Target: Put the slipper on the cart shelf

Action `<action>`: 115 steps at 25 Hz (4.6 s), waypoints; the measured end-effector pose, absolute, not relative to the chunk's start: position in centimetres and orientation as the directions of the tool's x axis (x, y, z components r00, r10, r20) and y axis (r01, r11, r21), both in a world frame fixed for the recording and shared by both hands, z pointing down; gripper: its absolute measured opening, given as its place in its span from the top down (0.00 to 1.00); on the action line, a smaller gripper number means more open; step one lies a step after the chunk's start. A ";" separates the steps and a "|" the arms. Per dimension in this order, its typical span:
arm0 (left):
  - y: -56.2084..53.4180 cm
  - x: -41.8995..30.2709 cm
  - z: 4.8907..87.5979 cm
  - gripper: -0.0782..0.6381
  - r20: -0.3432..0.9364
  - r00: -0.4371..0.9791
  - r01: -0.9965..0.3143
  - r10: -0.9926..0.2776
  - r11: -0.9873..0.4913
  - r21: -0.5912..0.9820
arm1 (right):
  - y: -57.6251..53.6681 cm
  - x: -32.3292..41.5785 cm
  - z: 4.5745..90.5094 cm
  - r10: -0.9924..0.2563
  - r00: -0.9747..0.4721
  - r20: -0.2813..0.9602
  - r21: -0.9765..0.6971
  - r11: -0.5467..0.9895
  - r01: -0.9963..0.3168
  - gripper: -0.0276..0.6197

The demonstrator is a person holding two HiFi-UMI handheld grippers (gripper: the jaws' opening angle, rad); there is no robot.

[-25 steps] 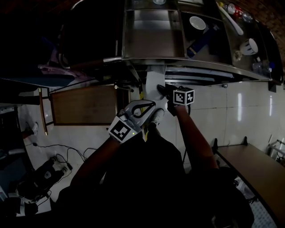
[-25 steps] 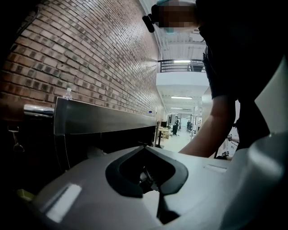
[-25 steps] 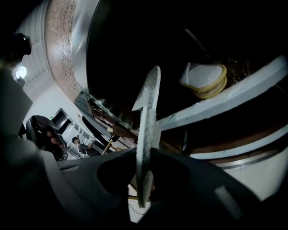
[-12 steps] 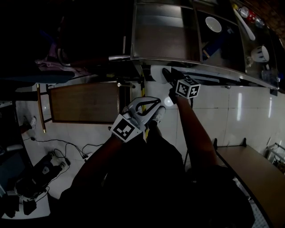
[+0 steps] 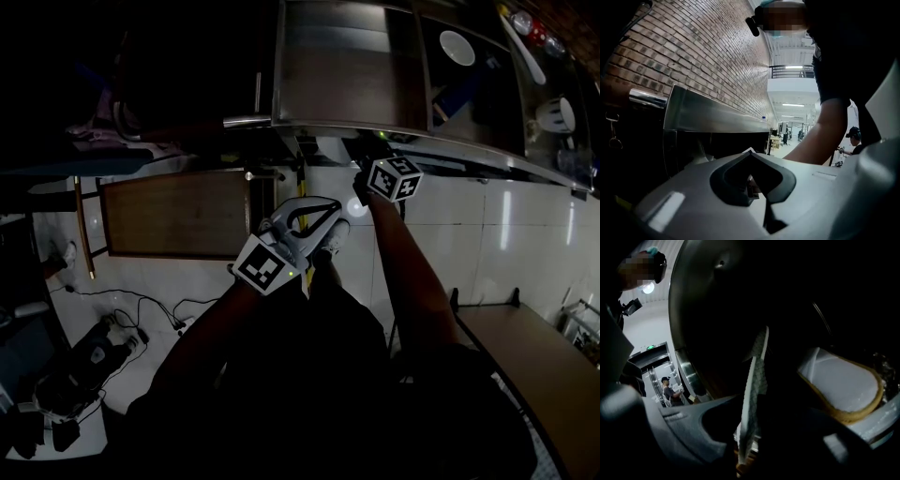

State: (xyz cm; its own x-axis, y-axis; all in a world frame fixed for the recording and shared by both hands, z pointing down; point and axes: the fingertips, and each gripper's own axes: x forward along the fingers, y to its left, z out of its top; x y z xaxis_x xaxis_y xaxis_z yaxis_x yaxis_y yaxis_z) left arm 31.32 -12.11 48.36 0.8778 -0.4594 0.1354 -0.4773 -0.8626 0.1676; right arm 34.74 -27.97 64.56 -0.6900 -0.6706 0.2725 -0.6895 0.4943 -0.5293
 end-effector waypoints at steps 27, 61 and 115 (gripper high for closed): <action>-15.0 31.6 49.6 0.89 0.149 0.843 -0.537 -0.518 -0.828 0.160 | -30.1 37.8 63.4 -0.774 -0.558 0.298 -0.238 0.506 -0.829 0.53; -7.2 26.0 43.1 0.89 0.178 0.741 -0.669 -0.648 -0.735 0.107 | -10.5 30.4 47.9 -0.447 -0.872 0.199 -0.084 0.879 -0.469 0.89; 3.0 -4.8 39.1 0.89 0.076 0.789 -0.614 -0.609 -0.779 0.125 | 2.3 -3.3 38.4 -0.486 -0.862 0.145 -0.128 0.854 -0.504 0.95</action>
